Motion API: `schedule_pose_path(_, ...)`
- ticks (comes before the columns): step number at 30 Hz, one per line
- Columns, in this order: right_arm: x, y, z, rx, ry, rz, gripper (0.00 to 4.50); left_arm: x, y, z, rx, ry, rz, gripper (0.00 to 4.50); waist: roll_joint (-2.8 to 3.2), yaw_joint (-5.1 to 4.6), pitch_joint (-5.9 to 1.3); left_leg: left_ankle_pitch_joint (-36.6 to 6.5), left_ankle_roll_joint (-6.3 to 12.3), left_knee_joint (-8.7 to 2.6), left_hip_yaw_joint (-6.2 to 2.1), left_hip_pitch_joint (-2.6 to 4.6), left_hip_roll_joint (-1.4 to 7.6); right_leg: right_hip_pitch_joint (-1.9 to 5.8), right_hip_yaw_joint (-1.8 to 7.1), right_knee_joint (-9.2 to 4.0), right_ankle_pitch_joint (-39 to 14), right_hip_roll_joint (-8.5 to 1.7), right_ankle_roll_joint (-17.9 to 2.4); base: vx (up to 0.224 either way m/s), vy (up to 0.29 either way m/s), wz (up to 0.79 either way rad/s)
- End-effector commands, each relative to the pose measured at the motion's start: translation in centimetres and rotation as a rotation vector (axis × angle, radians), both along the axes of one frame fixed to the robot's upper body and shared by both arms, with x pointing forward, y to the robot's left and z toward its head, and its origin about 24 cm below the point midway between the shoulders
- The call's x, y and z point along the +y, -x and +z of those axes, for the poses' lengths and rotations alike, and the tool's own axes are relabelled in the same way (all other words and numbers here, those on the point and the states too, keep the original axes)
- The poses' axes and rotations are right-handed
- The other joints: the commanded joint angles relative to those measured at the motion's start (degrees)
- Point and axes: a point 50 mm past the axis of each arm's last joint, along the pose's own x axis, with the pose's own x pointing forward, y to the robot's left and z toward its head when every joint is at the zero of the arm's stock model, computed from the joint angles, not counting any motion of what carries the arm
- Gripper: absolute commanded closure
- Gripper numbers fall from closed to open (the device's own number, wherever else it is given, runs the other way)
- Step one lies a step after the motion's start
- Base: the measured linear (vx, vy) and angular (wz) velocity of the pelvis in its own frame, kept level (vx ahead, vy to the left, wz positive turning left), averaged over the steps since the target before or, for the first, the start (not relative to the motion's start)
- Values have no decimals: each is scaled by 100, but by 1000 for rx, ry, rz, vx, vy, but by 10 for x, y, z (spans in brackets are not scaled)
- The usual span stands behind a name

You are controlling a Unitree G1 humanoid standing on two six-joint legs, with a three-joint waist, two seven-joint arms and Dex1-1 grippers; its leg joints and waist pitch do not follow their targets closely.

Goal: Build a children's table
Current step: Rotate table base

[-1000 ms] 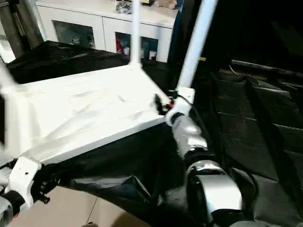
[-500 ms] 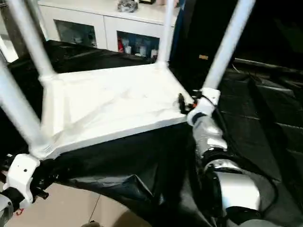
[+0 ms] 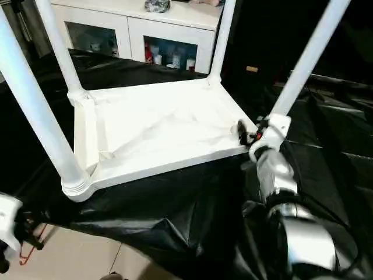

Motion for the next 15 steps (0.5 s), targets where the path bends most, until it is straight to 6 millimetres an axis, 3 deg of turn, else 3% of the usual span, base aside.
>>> schedule_pose_path(1, 7, 0, 5, -42, 39, 65, 82, 0, -6, 11, -84, 27, 6, 240, 37, -34, -246, -2316, 86, -419, -14, 56, 100, 138, 199, -491, -2395, -346, -704, 0, 0, 0)
schedule_pose_path(8, 10, 19, -5, -62, 47, 64, 82, -7, -25, 28, -228, 98, -35, 240, 9, -44, -252, -2326, 13, -440, -32, 64, 102, 130, 207, -498, -2540, -341, -483, 0, 0, 0)
schedule_pose_path(15, 0, 43, -20, 17, 128, -3, 82, -22, -37, 34, -284, 204, -156, 240, 67, -83, -246, -2300, -34, -432, -18, 91, 70, 103, 224, -541, -2553, -319, -381, 0, 0, 0)
